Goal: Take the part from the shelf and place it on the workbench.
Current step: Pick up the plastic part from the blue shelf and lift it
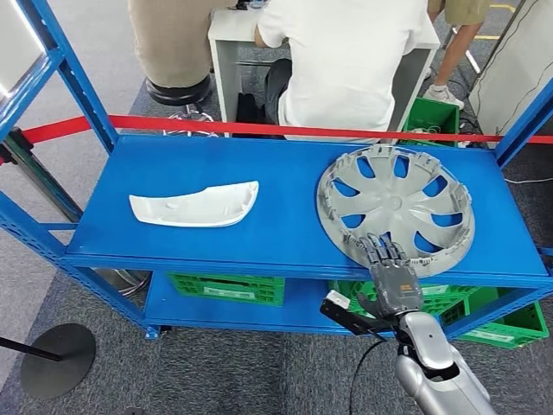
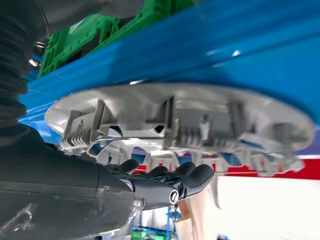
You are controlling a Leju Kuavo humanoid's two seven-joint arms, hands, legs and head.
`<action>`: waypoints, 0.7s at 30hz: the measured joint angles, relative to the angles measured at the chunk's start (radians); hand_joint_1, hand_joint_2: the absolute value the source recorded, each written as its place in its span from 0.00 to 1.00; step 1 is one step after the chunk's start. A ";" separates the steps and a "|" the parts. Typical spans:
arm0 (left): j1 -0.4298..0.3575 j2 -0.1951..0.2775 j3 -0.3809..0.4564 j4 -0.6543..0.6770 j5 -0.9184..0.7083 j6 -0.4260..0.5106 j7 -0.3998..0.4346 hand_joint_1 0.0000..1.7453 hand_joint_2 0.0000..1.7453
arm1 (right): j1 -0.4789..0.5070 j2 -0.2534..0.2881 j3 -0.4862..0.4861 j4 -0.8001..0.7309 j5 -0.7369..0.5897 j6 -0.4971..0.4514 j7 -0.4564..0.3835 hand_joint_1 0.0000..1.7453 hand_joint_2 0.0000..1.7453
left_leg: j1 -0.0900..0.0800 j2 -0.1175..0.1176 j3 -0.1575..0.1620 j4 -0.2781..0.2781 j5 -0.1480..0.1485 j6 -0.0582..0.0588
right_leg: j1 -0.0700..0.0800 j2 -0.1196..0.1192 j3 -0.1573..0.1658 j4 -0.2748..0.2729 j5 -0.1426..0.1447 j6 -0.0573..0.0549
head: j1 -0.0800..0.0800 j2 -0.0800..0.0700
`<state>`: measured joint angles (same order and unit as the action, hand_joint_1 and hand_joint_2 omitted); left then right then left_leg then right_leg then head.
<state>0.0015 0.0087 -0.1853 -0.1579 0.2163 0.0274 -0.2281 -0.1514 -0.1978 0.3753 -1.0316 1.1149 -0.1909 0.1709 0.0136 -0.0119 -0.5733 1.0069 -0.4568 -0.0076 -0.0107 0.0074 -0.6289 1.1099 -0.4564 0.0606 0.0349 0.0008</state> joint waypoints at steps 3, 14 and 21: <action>0.000 0.000 0.000 0.000 0.000 0.000 0.000 0.00 0.00 | -0.001 0.000 -0.001 0.001 0.000 -0.001 0.000 0.00 1.00 | 0.000 0.000 0.001 0.000 -0.001 -0.002 | -0.001 0.000 0.014 -0.030 0.013 0.000 | 0.000 0.000; -0.001 0.007 -0.005 0.000 0.001 -0.009 -0.024 0.00 0.00 | -0.008 0.001 -0.076 0.045 0.081 -0.028 0.045 1.00 1.00 | 0.003 0.003 -0.105 0.209 -0.066 -0.054 | -0.003 0.002 0.033 -0.075 0.006 -0.049 | -0.013 0.000; -0.002 0.003 -0.007 0.000 0.003 -0.016 -0.036 0.00 0.00 | 0.000 -0.001 -0.108 0.049 0.099 -0.031 0.041 1.00 1.00 | 0.023 -0.002 -0.009 0.011 -0.006 -0.053 | 0.009 0.003 0.025 -0.063 0.000 -0.033 | -0.013 0.000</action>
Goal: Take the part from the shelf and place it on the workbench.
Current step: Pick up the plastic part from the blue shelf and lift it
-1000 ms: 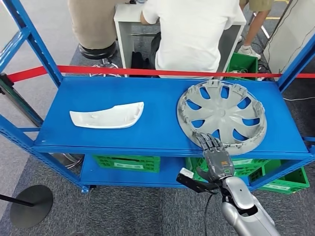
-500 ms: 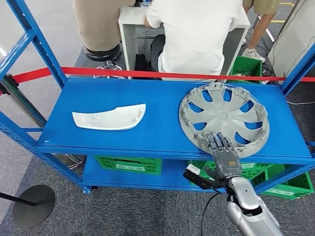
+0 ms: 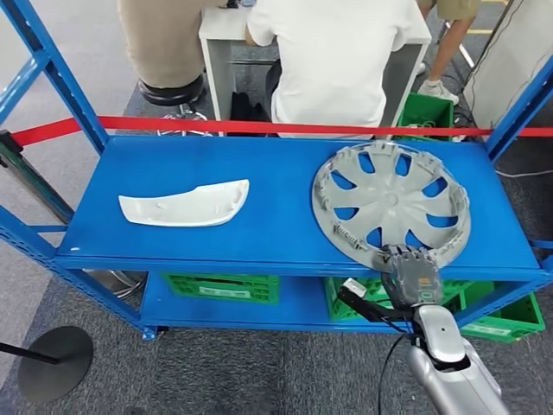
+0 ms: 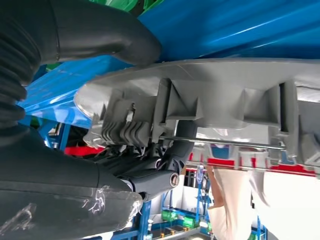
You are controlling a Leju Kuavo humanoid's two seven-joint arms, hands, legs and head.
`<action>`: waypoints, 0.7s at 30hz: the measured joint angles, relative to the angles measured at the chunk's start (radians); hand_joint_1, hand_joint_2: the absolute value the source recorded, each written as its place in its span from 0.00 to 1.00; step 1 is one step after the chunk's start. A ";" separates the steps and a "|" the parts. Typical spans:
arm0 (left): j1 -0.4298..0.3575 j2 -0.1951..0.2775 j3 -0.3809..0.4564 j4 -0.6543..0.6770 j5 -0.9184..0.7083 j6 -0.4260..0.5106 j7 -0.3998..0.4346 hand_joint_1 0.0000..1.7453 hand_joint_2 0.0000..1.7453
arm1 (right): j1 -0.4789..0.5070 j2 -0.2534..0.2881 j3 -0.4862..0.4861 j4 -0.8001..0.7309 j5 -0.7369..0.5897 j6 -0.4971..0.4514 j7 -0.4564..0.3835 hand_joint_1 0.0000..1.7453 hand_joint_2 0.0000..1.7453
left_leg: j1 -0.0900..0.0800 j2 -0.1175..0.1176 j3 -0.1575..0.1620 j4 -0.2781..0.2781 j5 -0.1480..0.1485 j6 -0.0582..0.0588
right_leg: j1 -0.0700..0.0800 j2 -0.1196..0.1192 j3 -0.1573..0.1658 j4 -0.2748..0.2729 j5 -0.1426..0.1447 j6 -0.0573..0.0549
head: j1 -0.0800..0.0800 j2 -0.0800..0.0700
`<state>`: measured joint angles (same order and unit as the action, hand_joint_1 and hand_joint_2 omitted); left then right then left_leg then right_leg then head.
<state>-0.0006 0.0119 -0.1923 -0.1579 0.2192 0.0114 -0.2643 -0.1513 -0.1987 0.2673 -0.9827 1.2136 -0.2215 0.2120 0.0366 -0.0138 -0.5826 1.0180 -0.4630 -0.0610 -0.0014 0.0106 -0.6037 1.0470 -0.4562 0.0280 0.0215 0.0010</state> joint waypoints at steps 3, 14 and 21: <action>0.002 0.002 0.000 0.000 0.004 -0.001 -0.003 0.00 0.00 | 0.017 0.000 -0.006 -0.021 0.000 -0.005 -0.008 1.00 1.00 | -0.003 0.000 -0.001 0.000 0.000 0.006 | -0.003 0.000 0.004 -0.008 0.004 0.007 | 0.001 0.000; 0.002 0.002 0.000 0.000 0.008 -0.019 -0.041 0.00 0.00 | 0.077 0.000 -0.028 -0.117 -0.016 -0.009 -0.023 1.00 1.00 | -0.007 0.000 0.000 -0.001 0.001 0.013 | -0.007 0.000 0.003 -0.011 0.007 0.013 | 0.000 0.000; 0.009 0.002 -0.001 0.000 0.009 -0.069 -0.158 0.00 0.00 | 0.146 -0.009 -0.066 -0.214 -0.072 -0.065 -0.067 1.00 1.00 | -0.007 0.000 0.000 -0.002 0.002 0.013 | -0.007 0.000 0.002 -0.011 0.007 0.013 | 0.000 0.000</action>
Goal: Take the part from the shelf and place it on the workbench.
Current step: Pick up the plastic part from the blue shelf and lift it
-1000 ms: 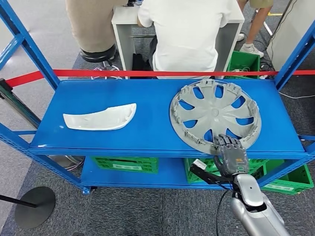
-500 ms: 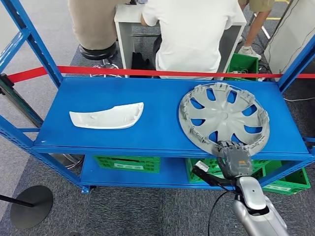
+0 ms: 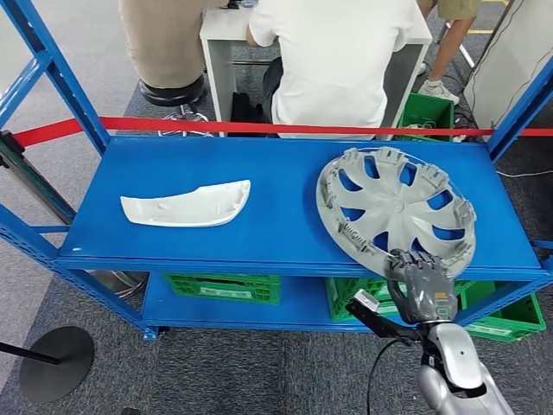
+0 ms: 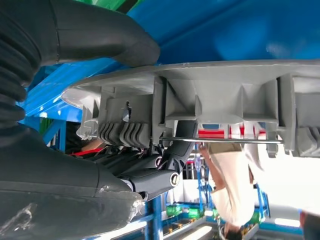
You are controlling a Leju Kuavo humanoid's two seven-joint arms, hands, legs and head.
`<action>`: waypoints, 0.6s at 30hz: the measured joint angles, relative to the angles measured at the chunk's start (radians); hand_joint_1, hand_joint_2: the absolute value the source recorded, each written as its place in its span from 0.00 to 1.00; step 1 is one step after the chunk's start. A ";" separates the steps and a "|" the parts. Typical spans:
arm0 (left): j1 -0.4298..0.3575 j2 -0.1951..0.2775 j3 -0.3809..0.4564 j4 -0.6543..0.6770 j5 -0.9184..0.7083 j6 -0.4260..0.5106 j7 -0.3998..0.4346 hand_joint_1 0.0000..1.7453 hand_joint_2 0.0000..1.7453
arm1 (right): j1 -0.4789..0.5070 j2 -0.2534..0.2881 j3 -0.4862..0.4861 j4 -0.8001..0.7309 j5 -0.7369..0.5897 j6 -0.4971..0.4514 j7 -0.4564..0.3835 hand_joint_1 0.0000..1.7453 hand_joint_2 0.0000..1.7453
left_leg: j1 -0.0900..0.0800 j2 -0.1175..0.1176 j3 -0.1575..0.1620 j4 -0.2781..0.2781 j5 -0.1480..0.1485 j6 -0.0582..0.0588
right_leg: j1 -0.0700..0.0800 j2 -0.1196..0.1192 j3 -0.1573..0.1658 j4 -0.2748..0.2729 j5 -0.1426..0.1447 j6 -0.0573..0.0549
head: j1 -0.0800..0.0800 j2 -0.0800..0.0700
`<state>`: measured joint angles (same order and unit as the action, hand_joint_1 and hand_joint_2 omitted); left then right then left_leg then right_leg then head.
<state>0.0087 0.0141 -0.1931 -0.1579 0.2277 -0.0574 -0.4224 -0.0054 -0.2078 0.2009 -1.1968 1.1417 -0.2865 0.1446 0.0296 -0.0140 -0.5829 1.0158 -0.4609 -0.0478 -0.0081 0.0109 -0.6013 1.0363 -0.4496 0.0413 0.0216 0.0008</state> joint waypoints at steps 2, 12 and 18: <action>0.001 0.000 0.000 0.000 0.000 -0.002 -0.004 0.00 0.00 | 0.014 -0.002 -0.006 -0.023 -0.003 -0.002 -0.004 1.00 1.00 | 0.000 0.000 0.000 0.000 0.000 0.000 | 0.000 0.000 0.000 0.000 0.000 0.000 | 0.000 0.000; 0.004 0.000 -0.017 0.000 -0.004 0.036 -0.013 0.00 0.00 | 0.100 -0.004 -0.031 -0.197 -0.124 -0.065 -0.078 1.00 1.00 | 0.000 0.000 0.000 0.000 0.000 0.000 | 0.000 0.000 0.000 0.000 0.000 0.000 | 0.000 0.000; 0.006 0.000 -0.017 0.000 0.010 0.065 -0.052 0.00 0.00 | 0.168 0.000 -0.032 -0.382 -0.467 -0.078 -0.300 1.00 1.00 | 0.000 0.000 0.000 0.000 0.000 0.000 | 0.000 0.000 -0.001 0.000 0.000 0.000 | 0.000 0.000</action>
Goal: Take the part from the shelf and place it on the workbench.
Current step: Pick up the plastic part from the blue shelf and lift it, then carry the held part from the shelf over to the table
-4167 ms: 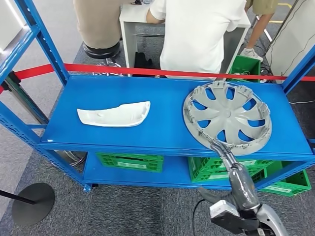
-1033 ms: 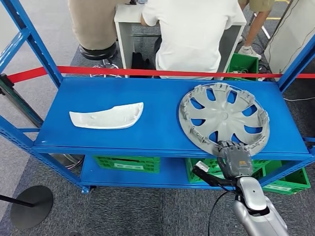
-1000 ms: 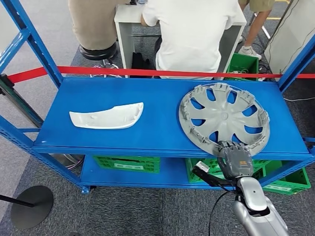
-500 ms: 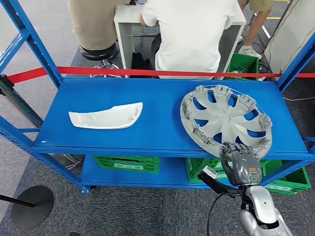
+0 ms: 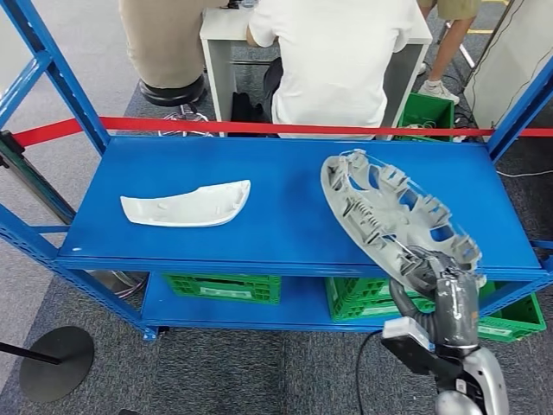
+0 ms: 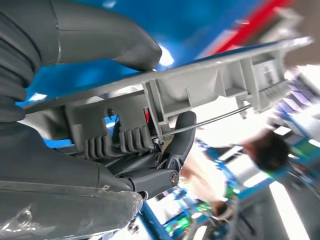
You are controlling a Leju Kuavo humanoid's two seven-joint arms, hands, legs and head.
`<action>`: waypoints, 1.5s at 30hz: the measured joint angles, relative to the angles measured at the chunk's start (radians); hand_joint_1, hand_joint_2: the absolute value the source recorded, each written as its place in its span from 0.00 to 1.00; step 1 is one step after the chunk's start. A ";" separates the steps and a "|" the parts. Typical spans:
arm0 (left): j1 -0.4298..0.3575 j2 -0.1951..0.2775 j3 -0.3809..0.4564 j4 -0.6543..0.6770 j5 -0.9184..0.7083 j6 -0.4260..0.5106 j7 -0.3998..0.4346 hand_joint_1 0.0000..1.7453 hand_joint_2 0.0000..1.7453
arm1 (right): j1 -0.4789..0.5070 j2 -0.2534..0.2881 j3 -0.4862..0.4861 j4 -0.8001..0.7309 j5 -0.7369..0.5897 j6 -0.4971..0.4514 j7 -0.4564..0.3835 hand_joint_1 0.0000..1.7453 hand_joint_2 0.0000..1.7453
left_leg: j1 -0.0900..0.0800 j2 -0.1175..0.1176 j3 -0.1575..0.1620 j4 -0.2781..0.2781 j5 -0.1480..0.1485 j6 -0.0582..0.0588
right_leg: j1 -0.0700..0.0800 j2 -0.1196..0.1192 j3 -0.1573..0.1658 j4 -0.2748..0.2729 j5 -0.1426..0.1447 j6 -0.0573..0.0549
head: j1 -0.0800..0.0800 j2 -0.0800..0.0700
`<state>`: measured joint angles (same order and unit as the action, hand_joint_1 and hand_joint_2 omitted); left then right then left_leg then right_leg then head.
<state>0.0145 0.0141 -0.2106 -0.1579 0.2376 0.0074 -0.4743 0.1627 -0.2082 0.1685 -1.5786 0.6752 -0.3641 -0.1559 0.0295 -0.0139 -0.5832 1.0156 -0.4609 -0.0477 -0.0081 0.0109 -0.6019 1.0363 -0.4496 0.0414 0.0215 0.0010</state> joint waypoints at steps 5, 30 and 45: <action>0.000 0.000 0.000 0.000 0.011 0.002 -0.005 0.00 0.00 | 0.029 0.005 0.002 -0.113 -0.098 -0.011 -0.110 1.00 1.00 | 0.000 0.000 0.000 0.000 0.000 0.000 | 0.000 0.000 0.000 0.000 0.000 0.000 | 0.000 0.000; -0.004 0.005 0.020 0.000 0.118 -0.120 0.052 0.00 0.00 | 0.020 0.010 0.152 -0.466 -0.874 0.735 -0.340 1.00 1.00 | 0.010 0.005 0.024 -0.031 0.012 0.016 | -0.025 -0.003 -0.040 0.117 -0.048 0.046 | 0.011 0.000; -0.012 0.014 0.054 0.000 0.156 -0.016 0.234 0.00 0.00 | -0.043 -0.002 0.261 -0.442 -0.904 0.812 -0.280 1.00 1.00 | -0.011 0.004 -0.026 0.167 -0.096 0.003 | -0.006 0.002 -0.038 0.016 0.026 -0.024 | -0.003 0.000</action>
<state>0.0029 0.0282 -0.1564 -0.1579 0.3941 -0.0090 -0.2404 0.1196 -0.2102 0.4298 -2.0211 -0.2291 0.4475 -0.4360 0.0188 -0.0103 -0.6096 1.1823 -0.5565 -0.0442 -0.0145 0.0133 -0.6394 1.0526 -0.4238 0.0176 0.0185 0.0009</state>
